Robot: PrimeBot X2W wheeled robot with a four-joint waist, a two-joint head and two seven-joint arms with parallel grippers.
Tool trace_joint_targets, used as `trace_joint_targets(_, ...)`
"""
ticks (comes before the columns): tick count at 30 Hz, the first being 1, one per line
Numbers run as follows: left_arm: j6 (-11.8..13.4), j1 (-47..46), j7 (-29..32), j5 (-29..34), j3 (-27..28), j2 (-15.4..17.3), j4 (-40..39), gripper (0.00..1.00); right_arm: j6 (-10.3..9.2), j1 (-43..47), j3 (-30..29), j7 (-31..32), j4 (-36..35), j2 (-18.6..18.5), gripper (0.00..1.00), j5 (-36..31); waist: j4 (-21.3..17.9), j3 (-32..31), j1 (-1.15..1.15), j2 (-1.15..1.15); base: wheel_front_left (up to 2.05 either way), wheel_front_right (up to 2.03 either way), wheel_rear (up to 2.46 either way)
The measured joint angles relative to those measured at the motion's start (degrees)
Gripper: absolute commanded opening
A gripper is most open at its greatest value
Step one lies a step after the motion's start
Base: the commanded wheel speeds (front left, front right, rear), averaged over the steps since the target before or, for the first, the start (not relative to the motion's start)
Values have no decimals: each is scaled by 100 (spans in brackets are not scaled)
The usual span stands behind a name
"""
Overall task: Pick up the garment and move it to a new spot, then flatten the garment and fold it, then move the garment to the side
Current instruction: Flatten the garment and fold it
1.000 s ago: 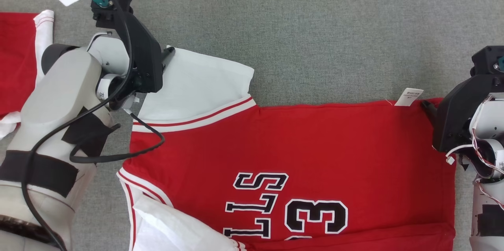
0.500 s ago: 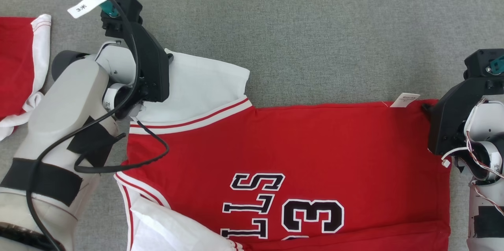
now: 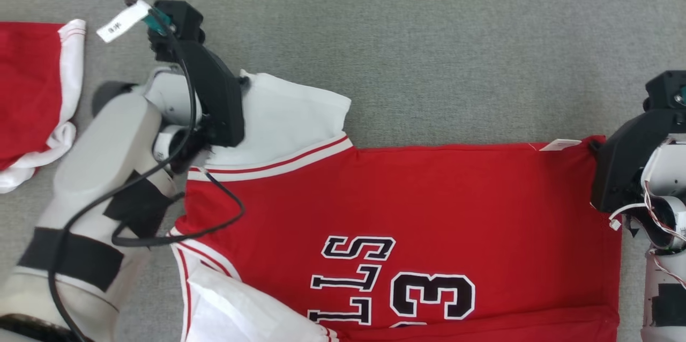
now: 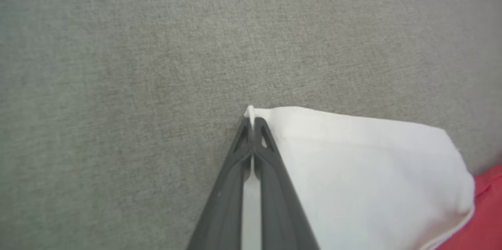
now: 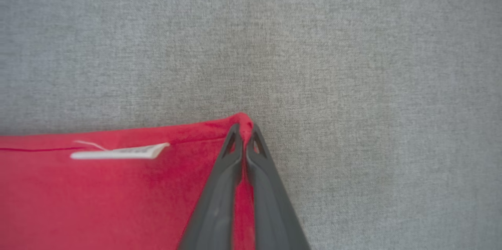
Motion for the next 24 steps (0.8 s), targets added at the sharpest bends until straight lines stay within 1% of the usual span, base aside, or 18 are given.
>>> trace_joint_targets(7,11,345,-588,-220,214,-130,-406,0,0,255,-215,-8,-196,1,0,100,210,-166,0,0,0,0,0)
trace_joint_targets(11,23,645,-949,-505,454,-203,-861,0,0,491,-334,48,-420,1,0,175,351,-293,0,0,0,0,0)
trace_joint_targets(15,-2,1117,-1129,-657,542,-156,-1433,0,0,796,-439,118,-636,0,0,325,481,-458,-1,0,0,0,0)
trace_joint_targets(18,24,1517,-1205,-782,589,-30,-1938,0,0,1030,-511,160,-798,0,0,414,570,-592,-1,0,0,0,0)
trace_joint_targets(21,104,1918,-1248,-811,636,220,-2504,0,0,1213,-549,159,-921,1,0,561,641,-734,-1,0,0,0,0)
trace_joint_targets(24,259,2418,-1240,-860,686,500,-3096,0,0,1460,-568,164,-1042,-1,0,686,693,-882,-1,0,0,0,0)
